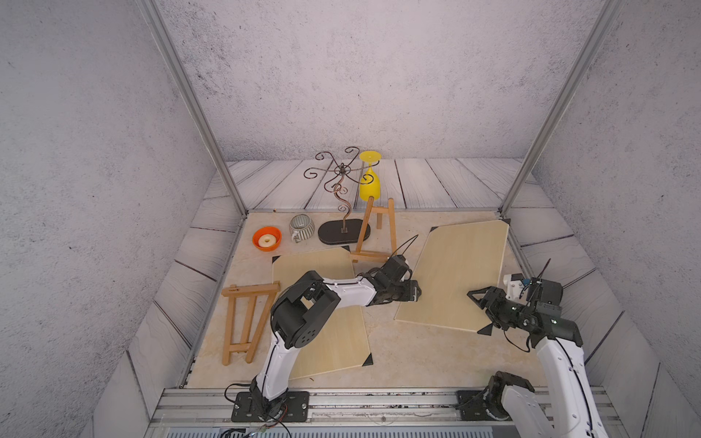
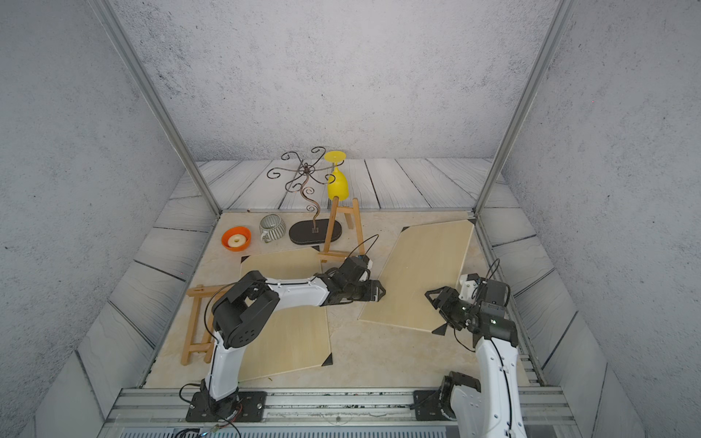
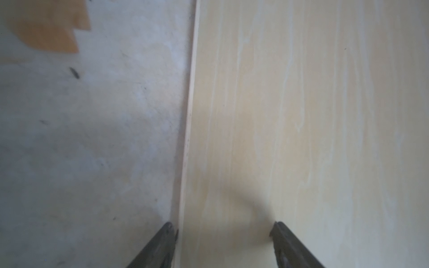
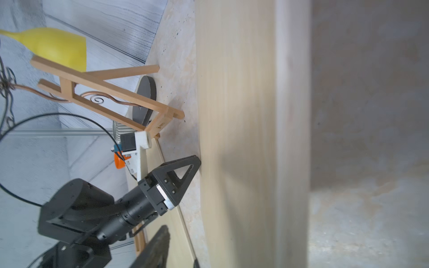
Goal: Assemble the easel
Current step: Pick up the drawing board from the center of the board.
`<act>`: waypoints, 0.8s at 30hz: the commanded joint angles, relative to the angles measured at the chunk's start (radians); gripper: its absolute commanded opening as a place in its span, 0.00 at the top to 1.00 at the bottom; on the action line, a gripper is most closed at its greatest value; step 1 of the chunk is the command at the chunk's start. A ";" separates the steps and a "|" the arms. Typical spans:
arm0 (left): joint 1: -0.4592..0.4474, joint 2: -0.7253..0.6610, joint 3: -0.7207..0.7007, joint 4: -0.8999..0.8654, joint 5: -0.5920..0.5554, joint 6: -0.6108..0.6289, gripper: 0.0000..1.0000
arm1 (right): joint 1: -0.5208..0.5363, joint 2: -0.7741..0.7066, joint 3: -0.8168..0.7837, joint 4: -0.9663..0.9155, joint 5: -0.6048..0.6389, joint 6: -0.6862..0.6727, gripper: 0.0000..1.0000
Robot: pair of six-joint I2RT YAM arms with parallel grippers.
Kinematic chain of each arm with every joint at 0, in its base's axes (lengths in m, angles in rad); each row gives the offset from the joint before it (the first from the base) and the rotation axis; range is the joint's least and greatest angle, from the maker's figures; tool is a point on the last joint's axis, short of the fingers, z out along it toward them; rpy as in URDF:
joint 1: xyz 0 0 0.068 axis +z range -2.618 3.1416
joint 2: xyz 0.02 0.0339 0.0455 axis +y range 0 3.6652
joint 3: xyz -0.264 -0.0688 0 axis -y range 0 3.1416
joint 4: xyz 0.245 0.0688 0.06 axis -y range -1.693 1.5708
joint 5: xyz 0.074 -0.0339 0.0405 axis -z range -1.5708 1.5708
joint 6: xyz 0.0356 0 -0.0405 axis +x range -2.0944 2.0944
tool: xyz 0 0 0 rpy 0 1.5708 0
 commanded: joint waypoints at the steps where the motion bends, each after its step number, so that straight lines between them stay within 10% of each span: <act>1: -0.042 0.018 -0.027 -0.110 0.053 0.018 0.32 | 0.009 -0.040 0.080 -0.047 0.015 -0.016 0.60; 24: -0.045 -0.033 0.014 -0.115 0.058 0.025 0.32 | 0.010 0.005 0.350 -0.312 0.186 -0.159 1.00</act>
